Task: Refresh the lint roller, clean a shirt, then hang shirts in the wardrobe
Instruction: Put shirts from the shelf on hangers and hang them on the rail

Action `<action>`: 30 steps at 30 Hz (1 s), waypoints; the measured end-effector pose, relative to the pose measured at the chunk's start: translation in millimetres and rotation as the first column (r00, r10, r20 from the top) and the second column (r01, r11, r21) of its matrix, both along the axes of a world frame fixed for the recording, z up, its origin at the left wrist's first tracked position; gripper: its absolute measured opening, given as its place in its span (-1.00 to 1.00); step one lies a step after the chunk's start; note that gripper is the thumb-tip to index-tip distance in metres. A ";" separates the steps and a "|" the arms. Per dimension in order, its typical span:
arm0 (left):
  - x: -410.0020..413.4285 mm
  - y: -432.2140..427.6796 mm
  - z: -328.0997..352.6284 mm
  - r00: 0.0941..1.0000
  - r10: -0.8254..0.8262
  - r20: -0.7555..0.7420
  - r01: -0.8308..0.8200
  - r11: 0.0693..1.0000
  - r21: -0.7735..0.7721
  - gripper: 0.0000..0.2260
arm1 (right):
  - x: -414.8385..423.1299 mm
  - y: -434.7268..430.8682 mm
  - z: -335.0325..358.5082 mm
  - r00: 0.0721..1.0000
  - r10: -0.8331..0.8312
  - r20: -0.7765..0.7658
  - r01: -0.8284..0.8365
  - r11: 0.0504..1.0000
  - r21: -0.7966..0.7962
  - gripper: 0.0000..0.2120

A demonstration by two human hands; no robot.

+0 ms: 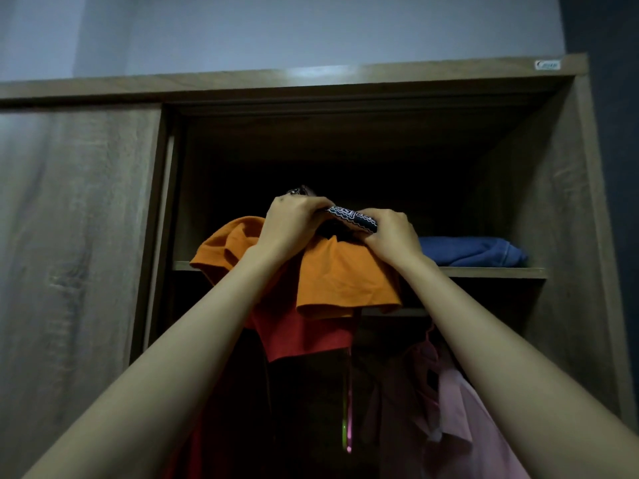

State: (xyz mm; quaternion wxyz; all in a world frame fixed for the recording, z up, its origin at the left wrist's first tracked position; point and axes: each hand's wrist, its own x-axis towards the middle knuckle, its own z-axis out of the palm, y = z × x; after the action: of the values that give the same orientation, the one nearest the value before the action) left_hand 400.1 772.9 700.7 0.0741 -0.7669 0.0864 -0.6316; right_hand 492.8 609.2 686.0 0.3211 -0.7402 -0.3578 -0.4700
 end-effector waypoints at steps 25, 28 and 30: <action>9.4 2.6 -7.1 0.946 0.251 -0.205 -0.288 0.941 -0.178 -0.58 | -10.1 -1.4 1.2 0.917 -0.396 0.057 0.399 0.915 -0.059 -0.55; 7.0 3.3 -8.4 0.948 0.258 -0.186 -0.285 0.949 -0.137 -0.55 | -8.9 0.5 -1.1 0.954 -0.288 0.080 0.290 0.957 -0.016 -0.50; 7.3 4.4 -9.1 0.947 0.262 -0.183 -0.287 0.950 -0.123 -0.55 | -8.8 -0.1 -0.8 0.953 -0.286 0.096 0.289 0.957 -0.026 -0.48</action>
State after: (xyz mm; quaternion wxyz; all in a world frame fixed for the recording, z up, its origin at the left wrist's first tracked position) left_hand 407.3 777.3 691.7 0.0970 -0.8243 -0.0628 -0.5542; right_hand 484.0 609.2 685.2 0.2179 -0.7685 -0.2698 -0.5377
